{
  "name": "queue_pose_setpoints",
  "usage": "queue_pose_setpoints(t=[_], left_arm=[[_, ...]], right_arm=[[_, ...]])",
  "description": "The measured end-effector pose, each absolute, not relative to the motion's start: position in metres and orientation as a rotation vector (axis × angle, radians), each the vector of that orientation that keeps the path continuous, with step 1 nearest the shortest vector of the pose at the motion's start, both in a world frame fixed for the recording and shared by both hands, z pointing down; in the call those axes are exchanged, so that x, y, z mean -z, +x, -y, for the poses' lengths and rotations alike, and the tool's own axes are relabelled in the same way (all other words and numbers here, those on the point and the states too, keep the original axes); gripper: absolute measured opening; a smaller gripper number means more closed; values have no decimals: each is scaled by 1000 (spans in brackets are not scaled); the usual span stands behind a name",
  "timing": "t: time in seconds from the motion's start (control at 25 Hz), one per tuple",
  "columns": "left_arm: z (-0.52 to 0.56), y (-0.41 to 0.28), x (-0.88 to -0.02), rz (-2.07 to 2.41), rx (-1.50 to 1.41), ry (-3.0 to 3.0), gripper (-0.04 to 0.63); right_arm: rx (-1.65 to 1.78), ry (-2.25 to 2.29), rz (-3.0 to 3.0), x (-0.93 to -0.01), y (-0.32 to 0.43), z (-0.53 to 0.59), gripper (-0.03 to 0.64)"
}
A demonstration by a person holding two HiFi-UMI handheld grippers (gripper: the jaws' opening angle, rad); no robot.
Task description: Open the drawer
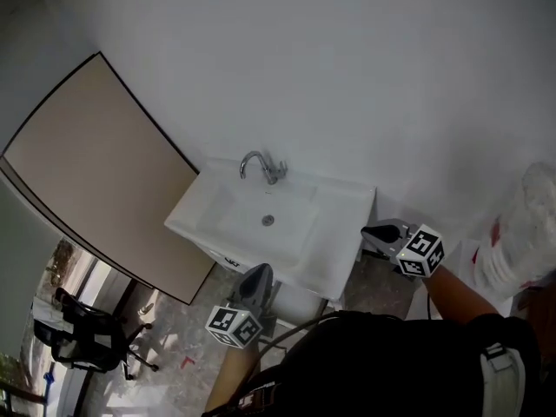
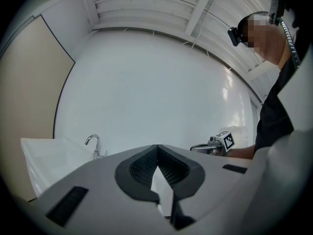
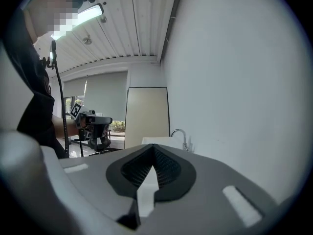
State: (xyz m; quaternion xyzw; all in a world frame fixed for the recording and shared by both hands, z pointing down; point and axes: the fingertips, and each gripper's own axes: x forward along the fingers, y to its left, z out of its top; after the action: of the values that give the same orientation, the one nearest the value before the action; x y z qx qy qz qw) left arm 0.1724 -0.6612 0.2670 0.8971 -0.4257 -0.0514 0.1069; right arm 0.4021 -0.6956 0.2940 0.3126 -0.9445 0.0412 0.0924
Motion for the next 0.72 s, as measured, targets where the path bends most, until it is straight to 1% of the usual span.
queue_pose_setpoints(t=[0.2, 0.36, 0.56, 0.72], left_arm=[[683, 169, -258, 1293, 152, 2642, 2], [694, 147, -249, 1258, 146, 2673, 2], [704, 111, -239, 1154, 135, 2722, 2], [703, 98, -242, 1101, 123, 2756, 2]], right_arm=[[-174, 885, 2830, -292, 391, 721, -6], [-181, 937, 2838, -285, 373, 729, -6], [-220, 1052, 2840, -267, 332, 739, -6], [-198, 1064, 2822, -266, 309, 730, -6]])
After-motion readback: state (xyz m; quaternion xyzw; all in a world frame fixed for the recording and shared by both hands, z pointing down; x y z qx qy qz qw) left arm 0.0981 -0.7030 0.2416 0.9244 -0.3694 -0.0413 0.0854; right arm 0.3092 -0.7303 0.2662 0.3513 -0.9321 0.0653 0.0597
